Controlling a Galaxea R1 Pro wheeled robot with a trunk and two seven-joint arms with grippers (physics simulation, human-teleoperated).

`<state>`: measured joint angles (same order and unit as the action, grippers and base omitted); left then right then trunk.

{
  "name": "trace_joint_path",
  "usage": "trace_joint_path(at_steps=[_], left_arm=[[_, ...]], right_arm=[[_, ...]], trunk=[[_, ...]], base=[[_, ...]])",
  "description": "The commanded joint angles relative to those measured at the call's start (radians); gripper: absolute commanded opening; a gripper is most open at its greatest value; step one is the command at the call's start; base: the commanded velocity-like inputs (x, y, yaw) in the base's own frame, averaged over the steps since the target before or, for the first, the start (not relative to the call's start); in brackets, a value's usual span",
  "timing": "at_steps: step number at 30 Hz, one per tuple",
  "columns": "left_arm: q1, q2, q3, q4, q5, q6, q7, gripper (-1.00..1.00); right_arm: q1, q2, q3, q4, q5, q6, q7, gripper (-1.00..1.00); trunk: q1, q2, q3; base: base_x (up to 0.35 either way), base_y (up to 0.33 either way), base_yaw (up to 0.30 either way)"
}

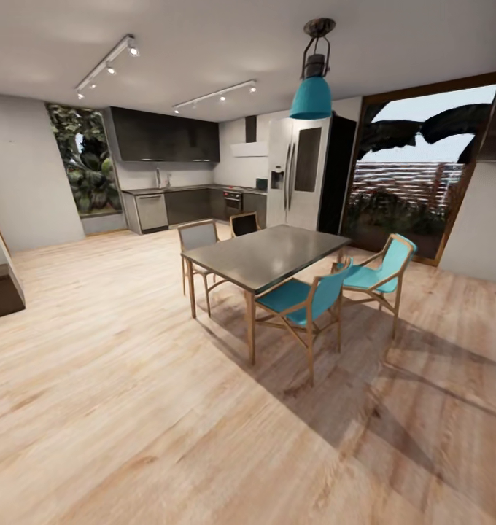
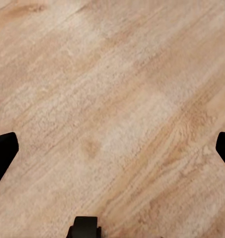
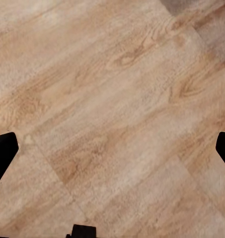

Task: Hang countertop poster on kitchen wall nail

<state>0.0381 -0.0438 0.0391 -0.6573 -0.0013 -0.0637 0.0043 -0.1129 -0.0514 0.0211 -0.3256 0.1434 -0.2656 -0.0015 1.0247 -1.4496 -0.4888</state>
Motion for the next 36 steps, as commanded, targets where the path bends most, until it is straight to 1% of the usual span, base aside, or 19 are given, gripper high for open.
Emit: trace_joint_path(at_steps=[1, 4, 8, 25, 29, 36], left_arm=[[0.000, 0.000, 0.002, -0.001, 0.000, -0.002, 0.000, 1.00], [0.000, -0.001, 0.002, -0.001, 0.000, -0.002, 0.001, 1.00], [0.000, -0.001, 0.002, -0.001, 0.000, -0.002, 0.001, 1.00], [0.000, -0.001, 0.002, -0.001, 0.000, -0.002, 0.000, 1.00], [0.000, 0.000, 0.002, 0.000, 0.000, -0.002, 0.000, 1.00], [0.000, -0.001, 0.002, 0.000, 0.000, -0.002, 0.000, 1.00]], right_arm=[[-0.001, -0.001, 0.001, 0.000, 0.002, -0.003, 0.000, 1.00], [-0.001, 0.000, -0.003, 0.000, 0.000, -0.002, -0.003, 1.00], [-0.001, 0.003, -0.006, 0.000, -0.003, 0.000, -0.004, 1.00], [-0.001, 0.005, -0.007, 0.000, -0.004, -0.001, -0.006, 1.00], [-0.001, -0.003, -0.005, 0.000, -0.001, 0.001, -0.001, 1.00], [-0.001, -0.004, -0.005, 0.000, -0.002, 0.002, -0.001, 1.00]], trunk=[[0.000, 0.000, -0.001], [0.000, 0.000, -0.001], [0.000, 0.000, -0.001], [0.000, 0.000, -0.002], [0.000, 0.000, -0.002], [0.000, 0.000, -0.002]], base=[[0.175, 0.270, 0.002], [0.178, 0.270, 0.032], [0.213, 0.270, 0.192], [0.241, 0.270, 0.264], [0.245, 0.270, 0.053], [0.246, 0.269, 0.002]])
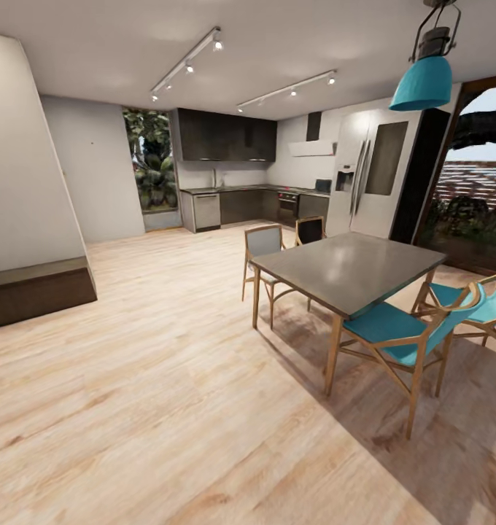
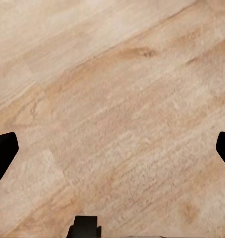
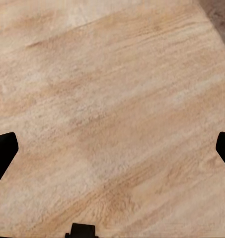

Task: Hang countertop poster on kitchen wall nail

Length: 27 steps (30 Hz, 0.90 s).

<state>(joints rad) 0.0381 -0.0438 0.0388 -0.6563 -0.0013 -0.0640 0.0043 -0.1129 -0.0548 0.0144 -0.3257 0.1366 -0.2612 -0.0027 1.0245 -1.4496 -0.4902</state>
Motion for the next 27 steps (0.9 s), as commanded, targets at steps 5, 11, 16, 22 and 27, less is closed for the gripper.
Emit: trace_joint_path(at_steps=[5, 11, 16, 22, 27], left_arm=[[0.000, -0.001, 0.002, 0.000, 0.000, -0.002, 0.000, 1.00], [0.000, -0.001, 0.002, 0.003, 0.000, -0.016, 0.000, 1.00], [0.000, -0.001, 0.001, 0.047, 0.000, -0.065, 0.001, 1.00], [0.000, -0.001, 0.001, 0.057, 0.000, -0.081, 0.002, 1.00], [0.000, 0.000, 0.001, 0.060, 0.000, -0.086, 0.002, 1.00]], right_arm=[[-0.001, 0.000, 0.002, 0.001, 0.006, -0.005, -0.001, 1.00], [-0.001, 0.000, 0.001, 0.001, 0.007, -0.007, -0.002, 1.00], [-0.001, 0.000, 0.002, 0.001, 0.007, -0.009, -0.003, 1.00], [-0.001, 0.000, 0.002, 0.001, 0.008, -0.012, -0.002, 1.00], [-0.001, 0.000, 0.002, 0.001, 0.006, -0.013, -0.003, 1.00]], trunk=[[0.000, 0.000, -0.001], [0.000, 0.000, -0.001], [0.000, 0.000, -0.001], [0.000, 0.000, -0.001], [0.000, 0.000, -0.001]], base=[[0.250, 0.263, 0.000], [0.292, 0.176, 0.000], [0.324, 0.040, 0.000], [0.329, 0.019, 0.000], [0.330, 0.070, 0.001]])
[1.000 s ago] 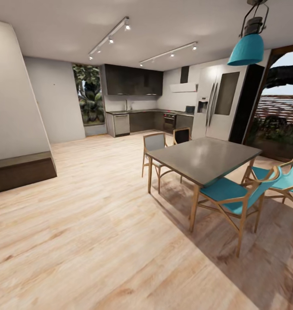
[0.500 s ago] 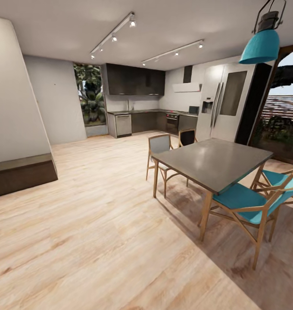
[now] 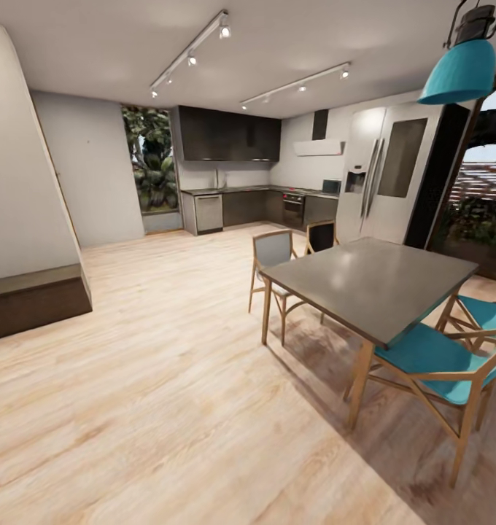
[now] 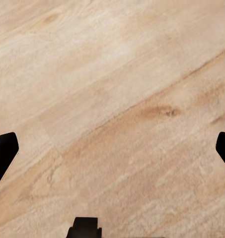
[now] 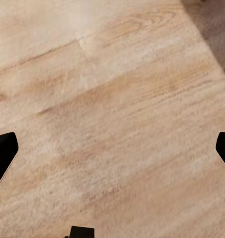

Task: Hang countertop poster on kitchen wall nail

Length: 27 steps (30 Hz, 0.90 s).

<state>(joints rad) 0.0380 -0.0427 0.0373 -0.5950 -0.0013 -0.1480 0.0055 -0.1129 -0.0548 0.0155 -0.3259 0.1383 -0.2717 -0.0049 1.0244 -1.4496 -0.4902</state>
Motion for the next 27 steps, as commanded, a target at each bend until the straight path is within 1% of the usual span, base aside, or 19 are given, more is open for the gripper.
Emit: trace_joint_path(at_steps=[1, 7, 10, 27], left_arm=[[0.000, -0.001, 0.003, -0.001, 0.000, -0.002, 0.001, 1.00], [0.000, -0.001, 0.003, 0.000, 0.000, -0.002, 0.001, 1.00], [0.000, -0.002, 0.003, 0.000, 0.000, -0.002, 0.001, 1.00], [0.000, -0.001, 0.003, 0.000, 0.000, -0.002, 0.001, 1.00]], right_arm=[[-0.001, 0.000, 0.001, 0.001, 0.005, -0.003, -0.001, 1.00], [-0.001, 0.000, 0.000, 0.001, 0.004, -0.003, -0.002, 1.00], [-0.001, 0.000, 0.001, 0.001, 0.005, -0.003, -0.003, 1.00], [-0.001, -0.002, 0.000, 0.001, 0.006, -0.003, -0.003, 1.00]], trunk=[[0.001, 0.000, -0.001], [0.001, 0.000, -0.001], [0.001, 0.000, -0.001], [0.001, 0.000, -0.001]], base=[[0.331, 0.082, 0.023], [0.331, 0.086, 0.198], [0.331, 0.087, 0.115], [0.331, 0.095, 0.009]])
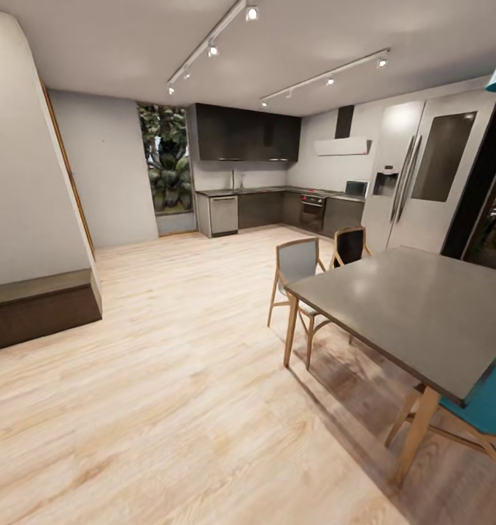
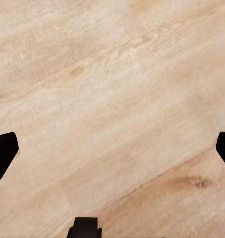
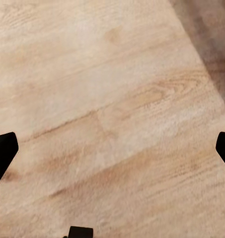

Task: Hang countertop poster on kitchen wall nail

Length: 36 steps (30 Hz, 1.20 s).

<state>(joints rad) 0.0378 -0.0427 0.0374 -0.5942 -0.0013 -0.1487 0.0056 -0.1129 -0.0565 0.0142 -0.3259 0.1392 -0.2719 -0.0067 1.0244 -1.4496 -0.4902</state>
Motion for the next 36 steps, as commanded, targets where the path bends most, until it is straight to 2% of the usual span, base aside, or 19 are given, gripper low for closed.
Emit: trace_joint_path(at_steps=[1, 36], left_arm=[[0.000, -0.001, 0.002, -0.001, 0.000, -0.002, 0.001, 1.00], [0.001, 0.000, 0.002, -0.001, 0.000, -0.003, 0.000, 1.00]], right_arm=[[-0.001, 0.000, 0.001, 0.001, 0.005, -0.003, -0.001, 1.00], [-0.001, 0.000, 0.001, 0.001, 0.005, -0.003, -0.001, 1.00]], trunk=[[0.001, 0.000, -0.001], [0.001, 0.000, -0.001]], base=[[0.331, 0.140, 0.000], [0.323, 0.163, 0.000]])
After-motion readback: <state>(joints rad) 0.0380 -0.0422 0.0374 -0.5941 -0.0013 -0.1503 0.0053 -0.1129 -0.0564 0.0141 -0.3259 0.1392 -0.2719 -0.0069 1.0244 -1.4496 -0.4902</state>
